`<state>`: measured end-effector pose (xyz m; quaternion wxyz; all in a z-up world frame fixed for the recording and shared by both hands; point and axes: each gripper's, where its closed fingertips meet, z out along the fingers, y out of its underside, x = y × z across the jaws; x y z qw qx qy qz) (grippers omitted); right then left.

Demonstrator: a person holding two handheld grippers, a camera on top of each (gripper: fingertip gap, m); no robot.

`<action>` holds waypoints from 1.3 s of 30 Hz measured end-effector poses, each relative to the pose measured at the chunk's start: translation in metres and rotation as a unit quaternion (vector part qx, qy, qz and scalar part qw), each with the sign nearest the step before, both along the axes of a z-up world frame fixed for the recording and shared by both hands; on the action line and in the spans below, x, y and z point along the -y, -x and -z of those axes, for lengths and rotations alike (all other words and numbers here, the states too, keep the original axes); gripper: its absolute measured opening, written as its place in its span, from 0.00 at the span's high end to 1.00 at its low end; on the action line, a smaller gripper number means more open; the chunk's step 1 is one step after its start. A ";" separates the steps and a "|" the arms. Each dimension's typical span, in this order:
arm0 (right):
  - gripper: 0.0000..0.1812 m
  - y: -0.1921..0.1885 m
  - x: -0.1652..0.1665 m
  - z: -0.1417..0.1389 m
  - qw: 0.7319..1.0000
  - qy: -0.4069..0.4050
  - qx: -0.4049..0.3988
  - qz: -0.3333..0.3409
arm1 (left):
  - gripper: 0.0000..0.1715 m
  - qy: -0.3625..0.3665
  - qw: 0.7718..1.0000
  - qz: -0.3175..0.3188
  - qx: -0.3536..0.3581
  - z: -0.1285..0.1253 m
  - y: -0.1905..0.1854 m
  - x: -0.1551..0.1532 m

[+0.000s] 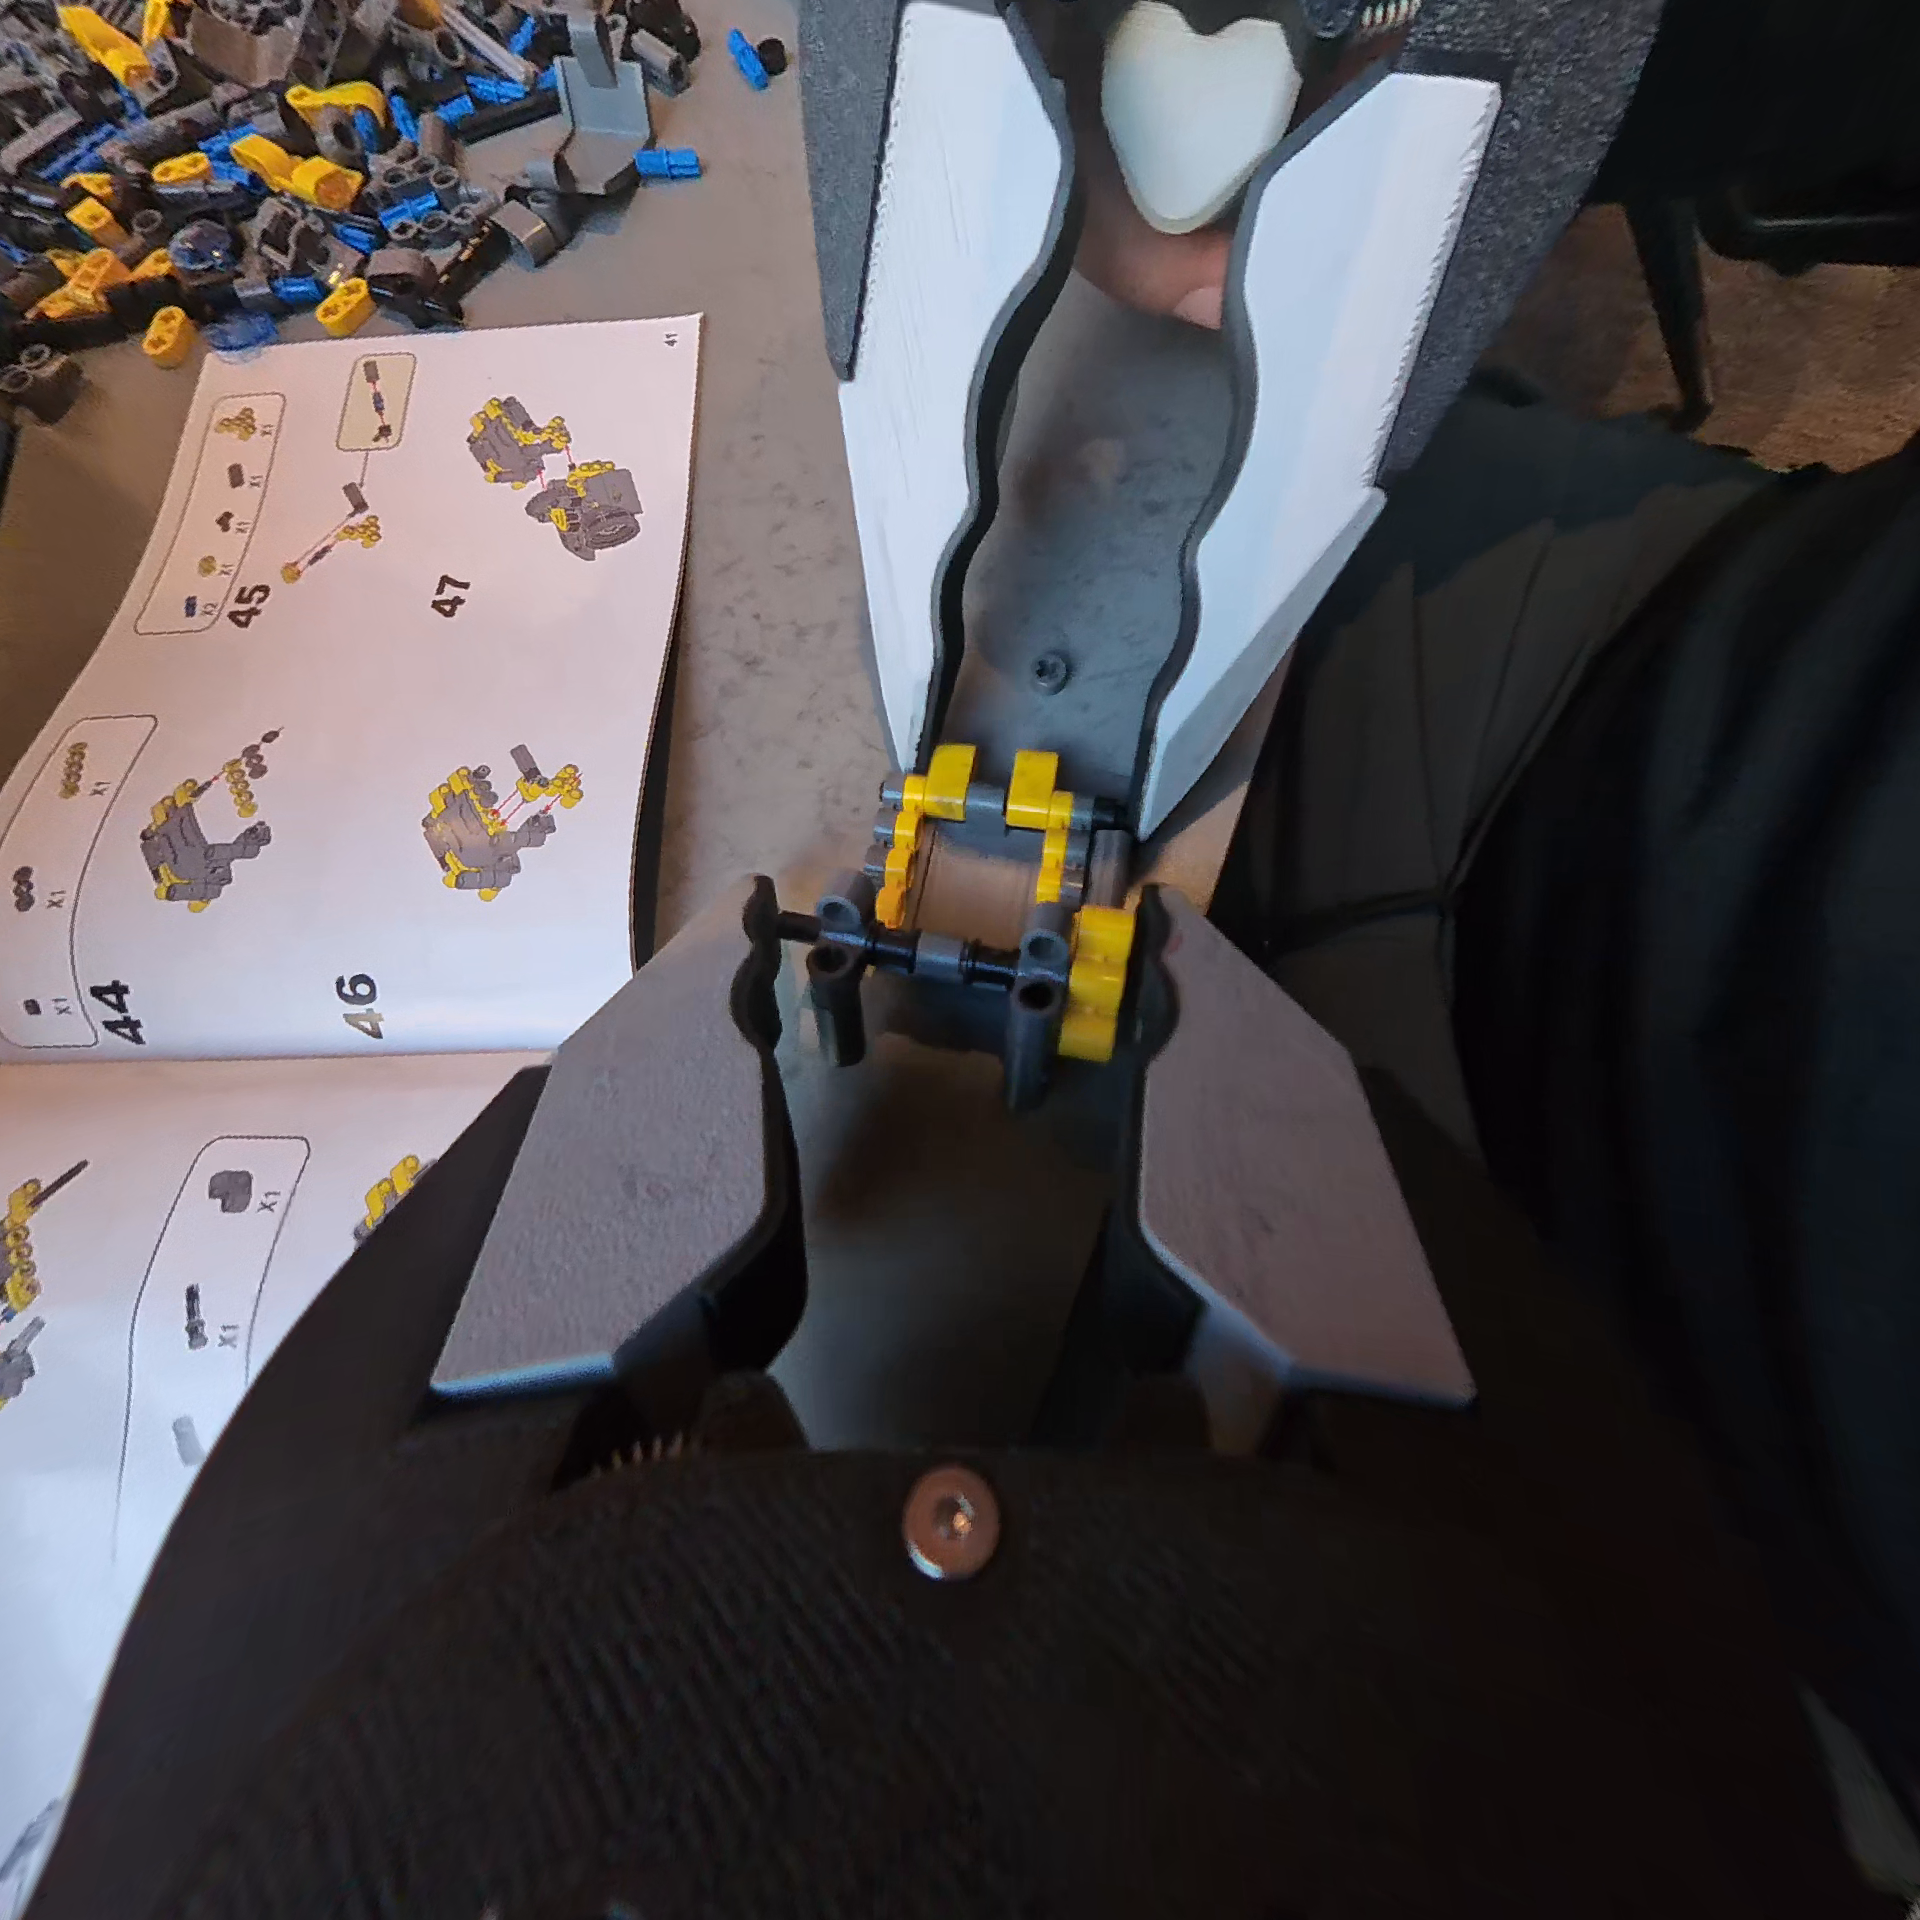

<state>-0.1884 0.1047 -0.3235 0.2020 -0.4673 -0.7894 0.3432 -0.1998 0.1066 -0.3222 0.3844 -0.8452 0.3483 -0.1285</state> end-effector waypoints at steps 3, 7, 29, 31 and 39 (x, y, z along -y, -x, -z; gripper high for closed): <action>0.78 0.000 -0.001 0.000 1.000 0.006 0.003 0.003 | 0.63 0.004 1.000 0.010 -0.006 0.000 0.002 0.000; 0.78 0.001 -0.001 0.000 1.000 0.001 -0.001 0.004 | 0.63 -0.023 0.999 0.026 -0.034 -0.003 0.004 0.002; 0.78 0.001 -0.001 -0.001 1.000 -0.001 -0.007 0.001 | 0.61 -0.035 0.996 0.029 -0.080 -0.013 0.003 -0.003; 0.79 0.001 -0.001 -0.001 1.000 -0.002 -0.007 0.001 | 0.64 -0.032 0.996 0.035 -0.077 -0.018 0.000 -0.003; 0.76 0.002 -0.003 0.000 1.000 0.002 -0.005 0.007 | 0.67 0.018 0.990 0.080 -0.117 -0.003 -0.007 0.001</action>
